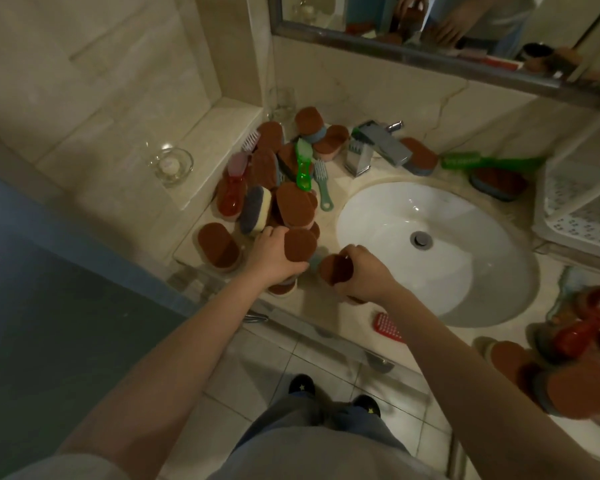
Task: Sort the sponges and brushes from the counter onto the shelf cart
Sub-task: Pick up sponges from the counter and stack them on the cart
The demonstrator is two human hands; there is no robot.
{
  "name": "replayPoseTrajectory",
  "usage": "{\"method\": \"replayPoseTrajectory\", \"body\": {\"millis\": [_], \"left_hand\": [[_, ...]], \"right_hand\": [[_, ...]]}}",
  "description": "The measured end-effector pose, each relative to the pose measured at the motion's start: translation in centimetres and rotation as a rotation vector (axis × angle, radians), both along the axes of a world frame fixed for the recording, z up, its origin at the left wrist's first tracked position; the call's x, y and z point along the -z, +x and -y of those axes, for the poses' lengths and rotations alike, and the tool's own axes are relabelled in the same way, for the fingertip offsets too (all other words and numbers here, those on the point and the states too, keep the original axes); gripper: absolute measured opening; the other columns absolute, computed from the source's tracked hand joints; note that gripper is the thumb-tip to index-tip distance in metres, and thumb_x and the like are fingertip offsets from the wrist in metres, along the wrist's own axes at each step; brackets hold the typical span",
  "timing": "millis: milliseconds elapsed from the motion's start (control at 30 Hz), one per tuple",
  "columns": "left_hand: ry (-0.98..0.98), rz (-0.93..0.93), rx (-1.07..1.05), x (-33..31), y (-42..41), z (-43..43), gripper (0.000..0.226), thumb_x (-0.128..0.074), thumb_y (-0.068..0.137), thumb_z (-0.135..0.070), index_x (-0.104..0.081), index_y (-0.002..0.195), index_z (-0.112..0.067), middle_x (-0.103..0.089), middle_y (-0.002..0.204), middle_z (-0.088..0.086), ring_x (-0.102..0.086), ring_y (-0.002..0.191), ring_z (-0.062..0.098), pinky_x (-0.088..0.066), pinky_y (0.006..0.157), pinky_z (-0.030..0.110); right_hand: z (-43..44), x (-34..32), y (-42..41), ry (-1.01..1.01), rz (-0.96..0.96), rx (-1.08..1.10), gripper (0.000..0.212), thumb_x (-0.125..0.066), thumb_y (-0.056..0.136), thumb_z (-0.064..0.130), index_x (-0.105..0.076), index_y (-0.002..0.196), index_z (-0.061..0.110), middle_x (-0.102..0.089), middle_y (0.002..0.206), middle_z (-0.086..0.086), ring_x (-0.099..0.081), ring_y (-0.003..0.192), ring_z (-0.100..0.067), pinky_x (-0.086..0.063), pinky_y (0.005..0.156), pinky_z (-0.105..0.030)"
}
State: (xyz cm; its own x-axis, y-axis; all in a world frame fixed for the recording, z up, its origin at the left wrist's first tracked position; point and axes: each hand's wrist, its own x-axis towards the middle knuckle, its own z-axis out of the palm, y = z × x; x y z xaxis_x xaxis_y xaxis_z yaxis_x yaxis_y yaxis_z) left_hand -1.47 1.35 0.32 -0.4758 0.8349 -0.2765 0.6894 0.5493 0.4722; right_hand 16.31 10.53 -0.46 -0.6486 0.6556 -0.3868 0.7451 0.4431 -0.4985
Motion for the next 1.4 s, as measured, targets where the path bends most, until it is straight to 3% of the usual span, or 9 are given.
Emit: {"method": "replayPoseTrajectory", "body": {"millis": [233,367,433,533,800,967,1100,1200,1400], "left_hand": [[0.276,0.286,-0.061,-4.9,2.0,-5.0,0.075,-0.078,0.07,-0.036,-0.037,0.127,-0.012,-0.04,0.126,0.006,-0.044,0.113,0.019,-0.038,0.091,0.027],[0.444,0.441,-0.038,-8.1,5.2,-9.2,0.062,-0.078,0.072,-0.028,-0.038,0.116,-0.011,-0.048,0.111,0.003,-0.054,0.106,0.023,-0.041,0.082,0.027],[0.517,0.498,-0.025,-10.1,7.4,-11.3,0.058,-0.077,0.073,-0.027,-0.036,0.111,-0.013,-0.048,0.107,0.001,-0.054,0.102,0.021,-0.039,0.08,0.023],[0.593,0.575,0.028,-13.3,10.8,-14.3,0.065,-0.076,0.075,-0.03,-0.035,0.122,-0.01,-0.045,0.113,0.001,-0.047,0.1,0.015,-0.033,0.077,0.015],[0.696,0.745,0.156,-19.7,19.2,-21.9,0.064,-0.068,0.081,-0.04,-0.032,0.128,-0.016,-0.048,0.115,-0.003,-0.052,0.104,0.014,-0.042,0.085,0.027],[0.727,0.791,0.187,-22.1,24.4,-26.4,0.055,-0.054,0.092,-0.036,-0.027,0.136,-0.016,-0.046,0.125,-0.001,-0.049,0.114,0.018,-0.042,0.098,0.034],[0.717,0.78,0.179,-23.3,28.1,-30.1,0.053,-0.045,0.097,-0.027,-0.02,0.141,-0.013,-0.041,0.131,0.004,-0.045,0.117,0.019,-0.039,0.099,0.034],[0.696,0.737,0.169,-23.9,30.7,-32.5,0.05,-0.04,0.098,-0.018,-0.02,0.143,-0.012,-0.041,0.134,0.007,-0.044,0.117,0.02,-0.038,0.095,0.032],[0.644,0.707,0.146,-24.0,33.4,-36.2,0.049,-0.049,0.096,-0.023,-0.026,0.138,-0.015,-0.043,0.125,0.001,-0.046,0.104,0.015,-0.043,0.085,0.031]], "right_hand": [[-2.7,-4.7,0.8,-0.01,-0.533,0.58,0.046,-0.072,0.072,0.02,-0.043,0.106,0.015,-0.046,0.114,-0.008,-0.051,0.087,-0.014,-0.043,0.068,-0.023],[-4.6,-8.4,2.9,-0.065,-0.823,0.797,0.043,-0.07,0.071,0.022,-0.045,0.106,0.018,-0.053,0.109,-0.005,-0.057,0.094,-0.018,-0.049,0.078,-0.029],[-5.8,-10.6,4.5,-0.031,-0.929,0.86,0.036,-0.068,0.08,0.012,-0.045,0.108,0.016,-0.055,0.098,0.005,-0.057,0.087,-0.009,-0.046,0.072,-0.021],[-7.8,-13.8,7.4,0.042,-1.012,0.903,0.035,-0.067,0.084,0.018,-0.048,0.113,0.016,-0.057,0.099,0.007,-0.057,0.088,-0.007,-0.044,0.07,-0.018],[-13.6,-20.5,14.7,0.15,-1.162,0.941,0.052,-0.064,0.088,0.036,-0.039,0.132,0.023,-0.053,0.101,0.019,-0.053,0.093,0.003,-0.046,0.077,-0.018],[-17.3,-22.8,19.8,0.163,-1.197,0.894,0.05,-0.065,0.088,0.026,-0.031,0.123,0.02,-0.052,0.106,0.005,-0.058,0.099,-0.015,-0.053,0.083,-0.031],[-20.8,-23.5,24.4,0.204,-1.124,0.815,0.054,-0.066,0.085,0.013,-0.033,0.126,0.023,-0.048,0.107,0.009,-0.055,0.098,-0.013,-0.053,0.083,-0.034],[-23.8,-23.2,27.3,0.25,-1.072,0.877,0.057,-0.068,0.081,0.019,-0.039,0.13,0.024,-0.051,0.116,0.004,-0.056,0.103,-0.017,-0.054,0.086,-0.04],[-29.7,-22.6,31.3,0.427,-0.617,0.978,0.057,-0.071,0.078,0.034,-0.044,0.127,0.02,-0.046,0.126,-0.006,-0.054,0.11,-0.025,-0.049,0.096,-0.041]]}}
